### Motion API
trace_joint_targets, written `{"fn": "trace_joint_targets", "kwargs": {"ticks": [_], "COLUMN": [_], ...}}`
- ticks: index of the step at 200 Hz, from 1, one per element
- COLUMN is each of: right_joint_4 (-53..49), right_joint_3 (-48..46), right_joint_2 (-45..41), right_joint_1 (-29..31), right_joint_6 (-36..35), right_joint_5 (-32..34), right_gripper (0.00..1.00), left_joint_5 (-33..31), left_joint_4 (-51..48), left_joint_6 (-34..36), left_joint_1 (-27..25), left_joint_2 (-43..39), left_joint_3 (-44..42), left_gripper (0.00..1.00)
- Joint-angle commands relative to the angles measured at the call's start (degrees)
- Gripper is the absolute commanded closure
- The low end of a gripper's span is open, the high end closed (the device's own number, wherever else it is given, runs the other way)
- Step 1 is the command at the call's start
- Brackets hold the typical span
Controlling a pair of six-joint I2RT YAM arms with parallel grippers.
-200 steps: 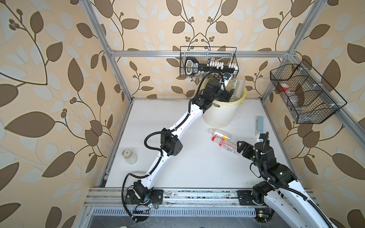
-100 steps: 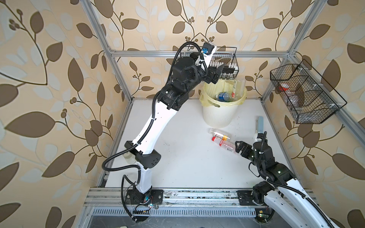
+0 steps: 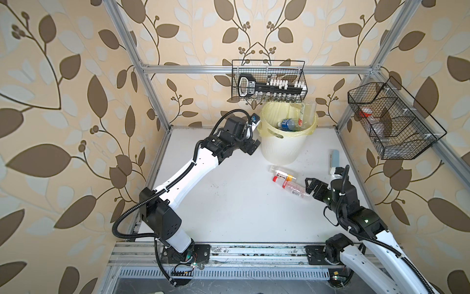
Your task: Throw the plastic bottles in the bin
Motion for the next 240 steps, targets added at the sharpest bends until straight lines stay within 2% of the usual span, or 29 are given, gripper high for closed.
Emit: {"fn": "trace_joint_targets", "kwargs": {"ticks": [1, 40, 82, 116, 135, 167, 202, 240], "right_joint_4": [1.19, 2.15, 6.5, 14.9, 17.18, 20.19, 24.2, 22.37], "right_joint_3": [4.37, 14.06, 28.53, 37.71, 43.37, 51.77, 58.54, 70.47], "right_joint_2": [4.26, 13.81, 25.6, 34.78, 41.03, 50.32, 58.6, 68.26], "right_joint_1": [-0.91, -5.06, -16.52, -22.3, -23.08, -23.52, -23.45, -21.63], "right_joint_6": [-2.98, -7.13, -10.07, -8.82, -8.21, -7.39, -6.48, -7.65], "right_joint_5": [0.83, -1.11, -11.47, -18.4, -20.29, -23.47, -25.38, -26.53], "right_gripper": [0.0, 0.0, 0.0, 0.0, 0.0, 0.0, 0.0, 0.0], "left_joint_5": [3.81, 9.5, 12.25, 12.4, 12.28, 16.52, 16.82, 16.98], "left_joint_4": [1.45, -0.13, -3.63, -3.86, -5.07, -5.7, -4.31, -3.47], "left_joint_6": [-3.15, -3.63, -0.52, -0.89, -2.21, -4.41, -4.25, -4.3], "left_joint_1": [5.05, 11.36, 12.29, 13.85, 15.48, 19.76, 21.89, 23.78], "left_joint_2": [-7.07, -12.45, -15.72, -15.77, -13.79, -10.76, -8.84, -5.68], "left_joint_3": [-1.69, -8.97, -14.2, -16.15, -14.82, -13.03, -13.75, -13.71], "left_gripper": [0.01, 0.01, 0.01, 0.01, 0.01, 0.01, 0.01, 0.01]}}
